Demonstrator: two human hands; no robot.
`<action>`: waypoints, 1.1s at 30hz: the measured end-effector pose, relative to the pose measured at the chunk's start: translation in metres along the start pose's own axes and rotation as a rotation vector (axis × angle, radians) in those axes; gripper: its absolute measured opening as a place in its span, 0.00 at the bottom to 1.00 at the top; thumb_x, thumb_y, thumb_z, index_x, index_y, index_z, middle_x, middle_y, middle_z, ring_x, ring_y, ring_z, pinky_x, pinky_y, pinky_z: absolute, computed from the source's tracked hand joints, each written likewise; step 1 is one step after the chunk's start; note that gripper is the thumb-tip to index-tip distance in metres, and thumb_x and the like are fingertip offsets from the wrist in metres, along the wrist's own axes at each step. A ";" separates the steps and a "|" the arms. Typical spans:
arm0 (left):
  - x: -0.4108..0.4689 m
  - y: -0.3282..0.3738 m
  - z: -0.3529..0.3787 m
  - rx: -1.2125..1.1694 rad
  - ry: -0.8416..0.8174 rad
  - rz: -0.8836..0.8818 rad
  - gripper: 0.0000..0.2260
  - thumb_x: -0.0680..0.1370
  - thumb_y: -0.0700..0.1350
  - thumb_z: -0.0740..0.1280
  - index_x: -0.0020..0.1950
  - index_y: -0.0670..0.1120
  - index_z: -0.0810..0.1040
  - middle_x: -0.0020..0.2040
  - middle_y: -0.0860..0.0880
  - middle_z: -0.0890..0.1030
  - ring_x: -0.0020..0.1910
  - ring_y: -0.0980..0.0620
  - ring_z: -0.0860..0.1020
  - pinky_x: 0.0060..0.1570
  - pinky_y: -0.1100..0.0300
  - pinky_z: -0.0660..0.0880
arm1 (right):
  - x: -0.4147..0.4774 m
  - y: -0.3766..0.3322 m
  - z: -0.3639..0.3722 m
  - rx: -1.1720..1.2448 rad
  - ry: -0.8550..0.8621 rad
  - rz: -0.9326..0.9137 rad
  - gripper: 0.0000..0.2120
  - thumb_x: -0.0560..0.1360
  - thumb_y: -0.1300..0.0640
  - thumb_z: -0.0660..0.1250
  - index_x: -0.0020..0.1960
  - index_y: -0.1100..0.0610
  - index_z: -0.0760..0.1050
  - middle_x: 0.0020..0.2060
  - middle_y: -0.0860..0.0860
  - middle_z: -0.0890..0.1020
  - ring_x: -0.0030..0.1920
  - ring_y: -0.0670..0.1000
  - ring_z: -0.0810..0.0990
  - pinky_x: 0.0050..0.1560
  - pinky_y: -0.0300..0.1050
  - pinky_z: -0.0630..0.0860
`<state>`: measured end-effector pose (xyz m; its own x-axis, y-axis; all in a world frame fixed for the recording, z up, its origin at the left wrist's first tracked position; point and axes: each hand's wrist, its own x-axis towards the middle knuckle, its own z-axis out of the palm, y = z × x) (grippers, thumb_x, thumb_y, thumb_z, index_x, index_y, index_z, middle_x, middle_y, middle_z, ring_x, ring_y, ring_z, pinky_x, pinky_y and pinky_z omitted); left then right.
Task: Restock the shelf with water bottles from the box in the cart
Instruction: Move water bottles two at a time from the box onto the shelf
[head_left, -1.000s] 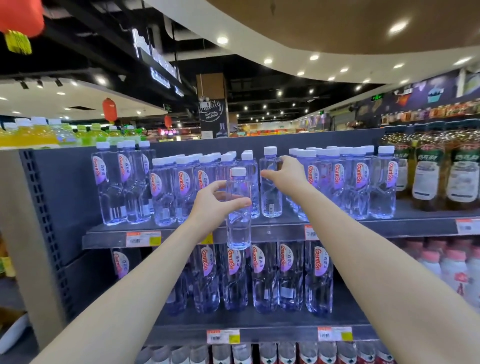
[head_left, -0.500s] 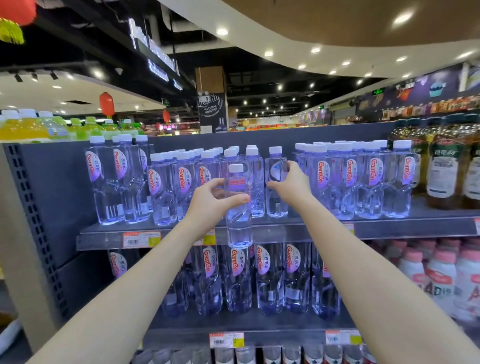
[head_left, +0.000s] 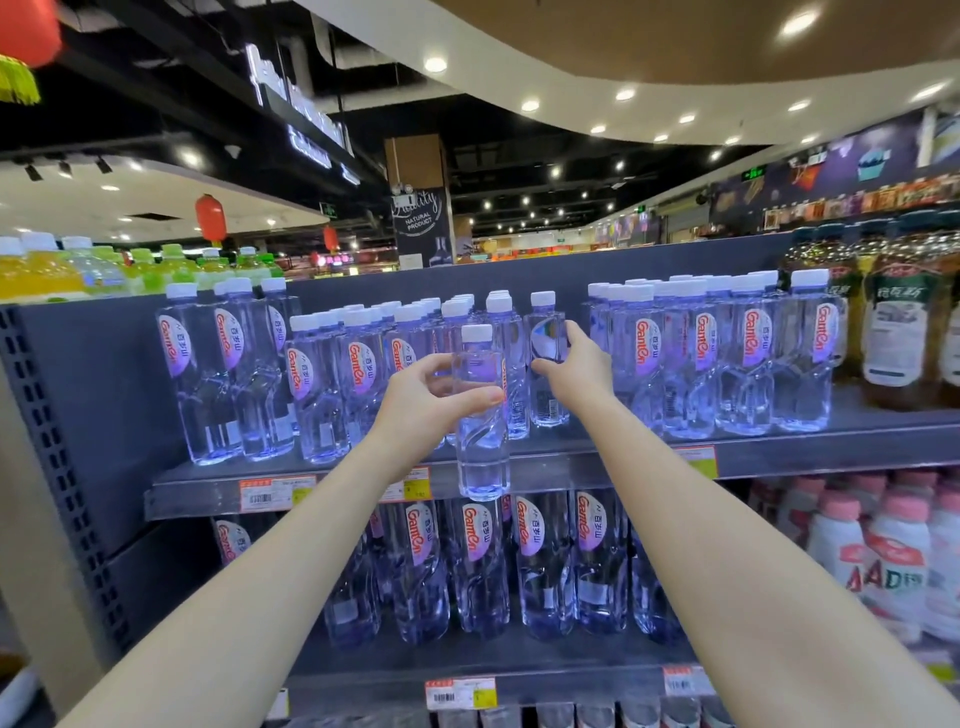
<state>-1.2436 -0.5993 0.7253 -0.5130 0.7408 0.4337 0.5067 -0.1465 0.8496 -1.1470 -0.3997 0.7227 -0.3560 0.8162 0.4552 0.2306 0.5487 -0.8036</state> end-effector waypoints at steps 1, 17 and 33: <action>0.000 0.001 0.001 0.004 0.002 -0.004 0.27 0.72 0.50 0.81 0.67 0.49 0.77 0.48 0.56 0.89 0.46 0.57 0.87 0.43 0.60 0.77 | 0.001 0.001 0.001 0.012 0.002 0.004 0.30 0.79 0.55 0.71 0.78 0.53 0.64 0.70 0.58 0.75 0.67 0.61 0.73 0.52 0.47 0.68; -0.003 0.004 -0.002 0.024 -0.030 0.044 0.20 0.72 0.45 0.81 0.60 0.56 0.78 0.47 0.59 0.88 0.46 0.62 0.86 0.45 0.65 0.78 | 0.045 0.014 0.034 0.058 0.020 0.076 0.26 0.82 0.58 0.67 0.77 0.51 0.63 0.63 0.60 0.78 0.61 0.60 0.75 0.52 0.49 0.71; 0.000 -0.003 -0.004 -0.004 -0.066 0.060 0.20 0.72 0.42 0.81 0.60 0.53 0.80 0.50 0.54 0.89 0.50 0.55 0.87 0.54 0.53 0.82 | 0.080 0.030 0.056 0.002 0.030 0.066 0.20 0.82 0.56 0.67 0.71 0.50 0.66 0.56 0.59 0.80 0.49 0.59 0.72 0.47 0.49 0.71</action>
<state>-1.2482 -0.6014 0.7239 -0.4348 0.7723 0.4632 0.5321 -0.1946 0.8240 -1.2188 -0.3278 0.7135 -0.3123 0.8557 0.4126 0.2510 0.4932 -0.8329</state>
